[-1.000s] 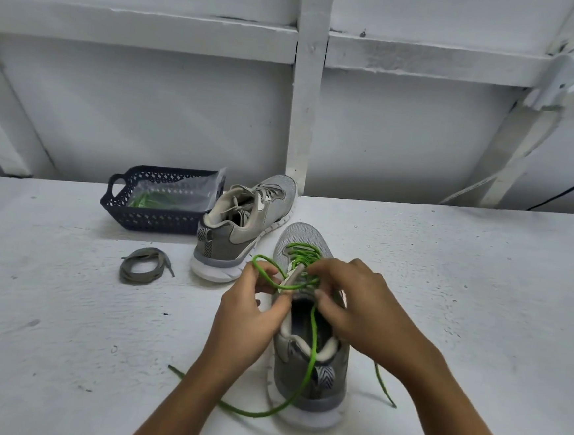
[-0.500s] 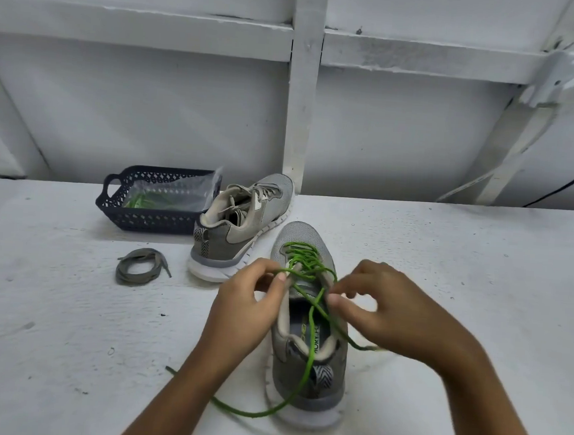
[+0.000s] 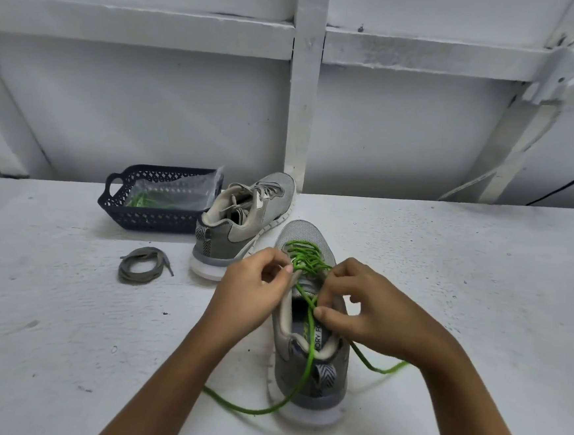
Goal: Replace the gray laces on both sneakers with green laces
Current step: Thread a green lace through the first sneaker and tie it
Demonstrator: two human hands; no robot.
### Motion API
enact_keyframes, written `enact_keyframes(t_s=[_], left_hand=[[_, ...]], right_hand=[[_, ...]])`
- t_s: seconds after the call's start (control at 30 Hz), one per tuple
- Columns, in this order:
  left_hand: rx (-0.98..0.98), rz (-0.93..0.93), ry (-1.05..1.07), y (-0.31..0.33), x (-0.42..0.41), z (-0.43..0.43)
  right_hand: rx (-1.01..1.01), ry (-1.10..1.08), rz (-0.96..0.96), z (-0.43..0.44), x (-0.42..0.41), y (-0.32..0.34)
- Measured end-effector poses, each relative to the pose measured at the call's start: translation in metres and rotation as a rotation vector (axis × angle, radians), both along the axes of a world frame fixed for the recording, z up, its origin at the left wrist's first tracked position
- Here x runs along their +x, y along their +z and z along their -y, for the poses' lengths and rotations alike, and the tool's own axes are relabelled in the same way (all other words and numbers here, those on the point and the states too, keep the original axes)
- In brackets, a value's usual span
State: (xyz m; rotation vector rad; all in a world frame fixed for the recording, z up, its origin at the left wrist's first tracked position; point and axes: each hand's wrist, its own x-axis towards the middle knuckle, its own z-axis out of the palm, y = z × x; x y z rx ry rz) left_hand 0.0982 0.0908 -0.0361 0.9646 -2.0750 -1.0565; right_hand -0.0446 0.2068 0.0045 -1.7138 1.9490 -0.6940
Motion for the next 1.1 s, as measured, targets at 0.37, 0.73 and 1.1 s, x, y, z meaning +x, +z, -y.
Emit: enact_keyframes(t_s=[0.37,0.73,1.1], left_hand=[[0.038,0.034,-0.037,0.006,0.001,0.005],[0.045,0.013,-0.005,0.007,-0.006,0.008],[0.175,0.03,-0.102,0.013,-0.011,0.026]], right_hand=[[-0.142,-0.429,0.217,0.014,-0.011,-0.026],[-0.161,-0.456,0.26,0.026,-0.012,-0.022],[0.064,-0.308,0.522,0.041,-0.034,-0.015]])
